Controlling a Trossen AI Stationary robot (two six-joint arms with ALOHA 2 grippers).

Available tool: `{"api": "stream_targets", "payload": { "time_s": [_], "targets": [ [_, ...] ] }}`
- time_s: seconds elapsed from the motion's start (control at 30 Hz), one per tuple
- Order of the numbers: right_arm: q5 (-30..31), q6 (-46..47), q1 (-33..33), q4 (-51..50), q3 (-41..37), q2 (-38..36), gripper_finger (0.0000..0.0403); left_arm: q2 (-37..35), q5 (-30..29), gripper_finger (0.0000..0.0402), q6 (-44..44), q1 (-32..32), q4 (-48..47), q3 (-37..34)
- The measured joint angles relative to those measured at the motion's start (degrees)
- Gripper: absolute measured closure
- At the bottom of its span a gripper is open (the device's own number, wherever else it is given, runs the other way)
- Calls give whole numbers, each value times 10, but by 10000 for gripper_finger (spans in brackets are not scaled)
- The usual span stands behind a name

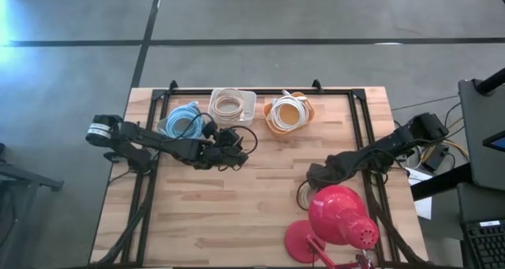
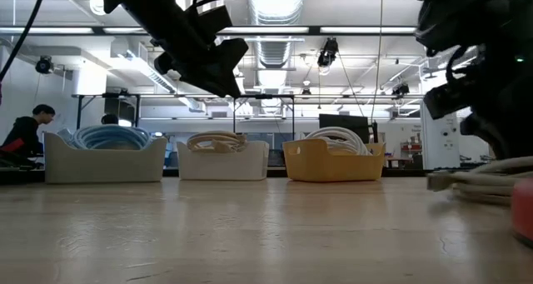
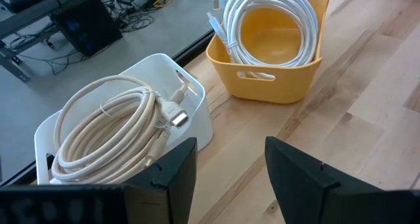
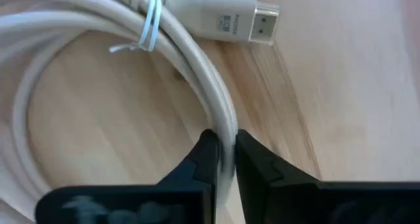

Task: Pick & Place USB Port
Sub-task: Put the brown USB cable into the white bin

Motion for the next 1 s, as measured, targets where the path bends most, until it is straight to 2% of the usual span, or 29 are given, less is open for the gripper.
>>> {"api": "stream_targets", "payload": {
  "time_s": [0.2,0.37,0.53,0.7,0.77,0.87,1.0],
  "targets": [
    [17,-50,0,6,65,-2,378,0,0,218,0,0,0,0],
    [92,-98,-1,6,107,-2,378,0,0,218,2,0,0,0],
    [257,-105,-5,7,141,-2,378,0,-5,218,56,0,0,0],
    [425,-105,-19,12,175,-1,378,-12,-84,232,94,8,-5,4],
    [470,-105,-29,22,187,-1,378,-21,-84,252,118,21,-5,9],
    [519,-116,-47,47,201,-1,370,-30,-18,299,128,56,-2,16],
    [545,-182,-76,119,207,-1,360,-25,142,374,138,125,-4,16]
  ]
}}
